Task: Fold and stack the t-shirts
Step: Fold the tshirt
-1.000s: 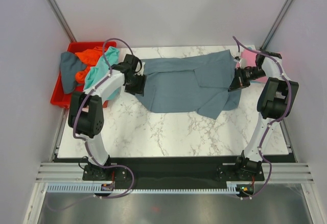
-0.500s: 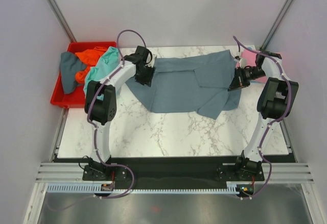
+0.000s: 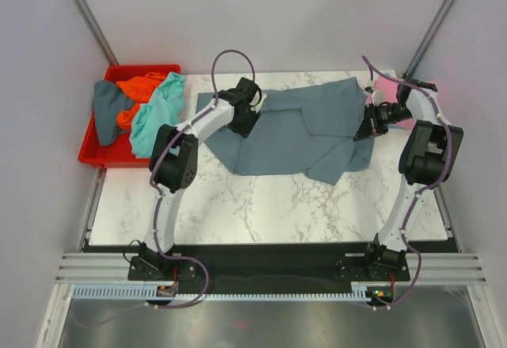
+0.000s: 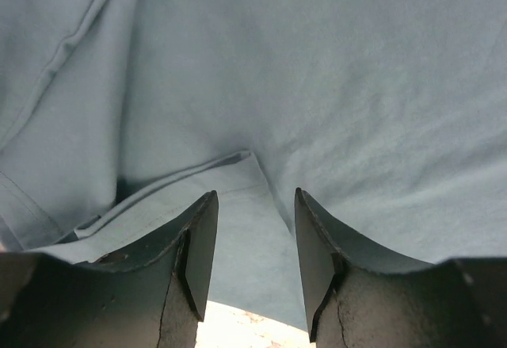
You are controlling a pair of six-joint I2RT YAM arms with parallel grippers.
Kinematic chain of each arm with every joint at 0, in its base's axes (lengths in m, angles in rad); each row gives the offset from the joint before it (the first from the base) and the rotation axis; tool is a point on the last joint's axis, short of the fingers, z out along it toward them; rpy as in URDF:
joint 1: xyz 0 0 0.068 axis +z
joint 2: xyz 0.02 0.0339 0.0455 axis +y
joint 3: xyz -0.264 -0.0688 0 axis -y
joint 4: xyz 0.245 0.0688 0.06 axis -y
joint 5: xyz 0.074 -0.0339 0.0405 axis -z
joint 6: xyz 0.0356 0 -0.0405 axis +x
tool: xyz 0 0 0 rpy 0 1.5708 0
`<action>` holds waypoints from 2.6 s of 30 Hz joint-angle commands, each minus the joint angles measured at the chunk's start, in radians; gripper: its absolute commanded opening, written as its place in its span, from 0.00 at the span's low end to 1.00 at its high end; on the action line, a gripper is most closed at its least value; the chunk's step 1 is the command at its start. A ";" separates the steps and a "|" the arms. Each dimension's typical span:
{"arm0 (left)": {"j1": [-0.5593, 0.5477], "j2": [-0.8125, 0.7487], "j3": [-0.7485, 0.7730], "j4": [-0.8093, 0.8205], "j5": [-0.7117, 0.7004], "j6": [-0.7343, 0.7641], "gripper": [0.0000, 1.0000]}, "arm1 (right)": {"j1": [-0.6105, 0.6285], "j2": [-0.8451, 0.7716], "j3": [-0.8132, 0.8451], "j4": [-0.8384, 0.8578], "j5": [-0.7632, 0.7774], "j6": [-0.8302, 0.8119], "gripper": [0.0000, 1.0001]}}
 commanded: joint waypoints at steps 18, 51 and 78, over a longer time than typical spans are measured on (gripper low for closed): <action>-0.007 0.057 0.046 0.005 -0.059 0.042 0.36 | -0.018 -0.008 -0.011 0.031 -0.057 -0.017 0.00; 0.065 -0.476 -0.345 0.039 -0.145 0.054 0.02 | -0.036 -0.462 -0.194 0.158 -0.060 0.143 0.00; 0.213 -0.757 -0.693 0.039 -0.128 0.054 0.02 | -0.055 -0.760 -0.389 0.154 -0.034 0.214 0.00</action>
